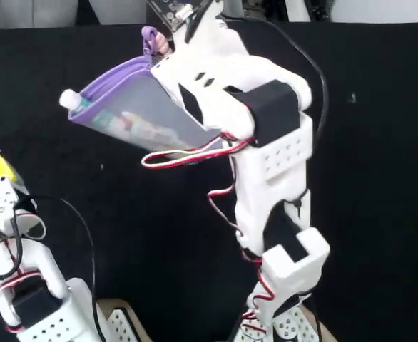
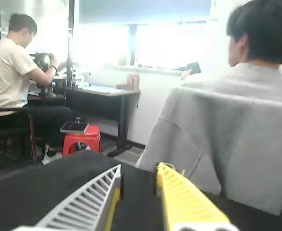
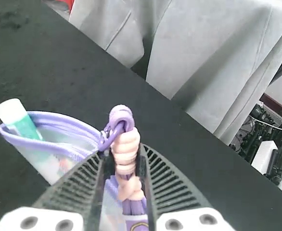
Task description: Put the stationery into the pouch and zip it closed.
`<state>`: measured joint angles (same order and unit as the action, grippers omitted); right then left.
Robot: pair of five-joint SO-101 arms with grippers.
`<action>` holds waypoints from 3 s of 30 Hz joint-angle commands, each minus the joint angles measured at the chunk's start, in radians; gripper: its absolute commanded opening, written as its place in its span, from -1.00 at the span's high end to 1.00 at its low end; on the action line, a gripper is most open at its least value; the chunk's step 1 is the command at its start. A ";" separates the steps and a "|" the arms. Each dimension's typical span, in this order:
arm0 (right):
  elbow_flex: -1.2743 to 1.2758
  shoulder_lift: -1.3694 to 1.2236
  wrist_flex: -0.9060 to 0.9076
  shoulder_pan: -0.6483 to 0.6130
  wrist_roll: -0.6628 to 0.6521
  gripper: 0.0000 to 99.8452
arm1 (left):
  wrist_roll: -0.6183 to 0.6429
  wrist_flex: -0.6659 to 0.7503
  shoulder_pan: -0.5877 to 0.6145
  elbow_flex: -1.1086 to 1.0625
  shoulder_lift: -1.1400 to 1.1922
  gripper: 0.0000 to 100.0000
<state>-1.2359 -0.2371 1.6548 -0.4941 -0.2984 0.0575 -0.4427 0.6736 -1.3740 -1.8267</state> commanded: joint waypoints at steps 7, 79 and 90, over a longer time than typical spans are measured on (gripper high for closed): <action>-0.053 0.071 0.003 0.009 -0.009 0.98 | 0.015 -0.095 -0.424 -0.019 0.003 0.67; 0.638 0.568 0.114 0.120 0.167 0.98 | -0.018 -0.592 -0.392 0.423 0.002 0.67; 0.717 0.392 0.017 0.055 0.155 0.98 | -0.021 -0.597 -0.392 0.344 0.002 0.67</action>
<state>-0.4856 0.2401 1.7346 -0.3759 -0.1327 0.0284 -1.0319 0.2793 -1.0104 -1.8313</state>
